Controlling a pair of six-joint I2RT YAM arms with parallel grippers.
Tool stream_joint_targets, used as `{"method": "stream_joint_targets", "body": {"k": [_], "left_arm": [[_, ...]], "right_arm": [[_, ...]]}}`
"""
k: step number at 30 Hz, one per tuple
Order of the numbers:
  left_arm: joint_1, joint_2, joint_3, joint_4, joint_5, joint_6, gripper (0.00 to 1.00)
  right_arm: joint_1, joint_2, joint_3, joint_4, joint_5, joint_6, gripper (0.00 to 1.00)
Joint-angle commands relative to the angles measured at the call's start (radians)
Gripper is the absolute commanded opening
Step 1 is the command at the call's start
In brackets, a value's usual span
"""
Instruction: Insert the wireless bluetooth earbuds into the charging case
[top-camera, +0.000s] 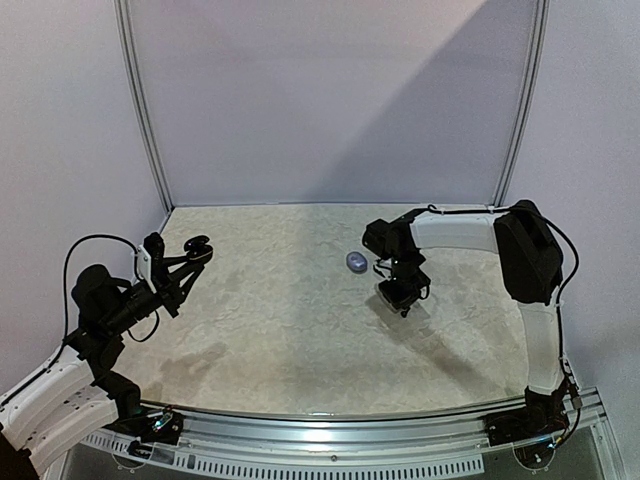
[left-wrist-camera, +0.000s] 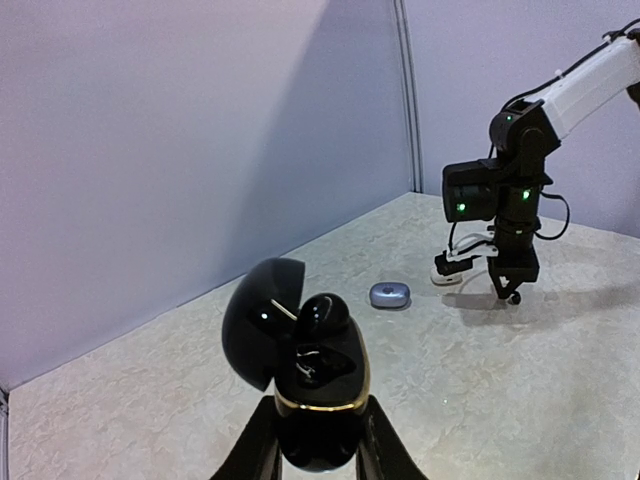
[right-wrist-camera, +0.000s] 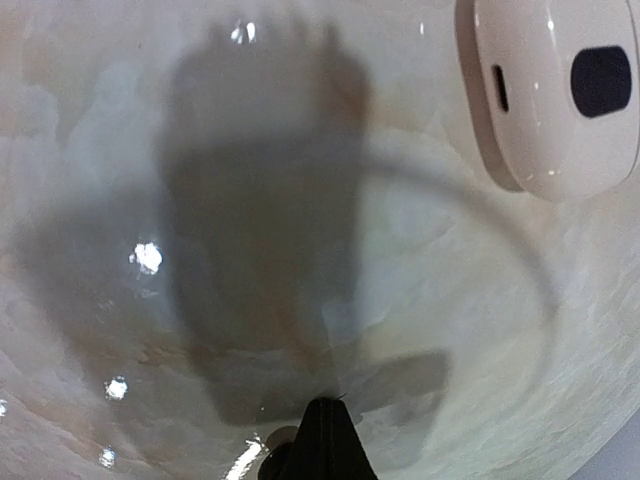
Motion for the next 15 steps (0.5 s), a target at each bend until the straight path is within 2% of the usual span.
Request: {"method": "stream_joint_targets", "body": {"k": [1, 15], "left_arm": [[0.014, 0.004, -0.012, -0.005, 0.007, 0.008, 0.00], [0.013, 0.008, -0.012, -0.005, 0.009, 0.007, 0.00]], "right_arm": [[-0.003, -0.038, -0.022, -0.035, -0.020, 0.014, 0.00], [0.042, -0.068, 0.002, -0.070, -0.056, 0.072, 0.00]]}}
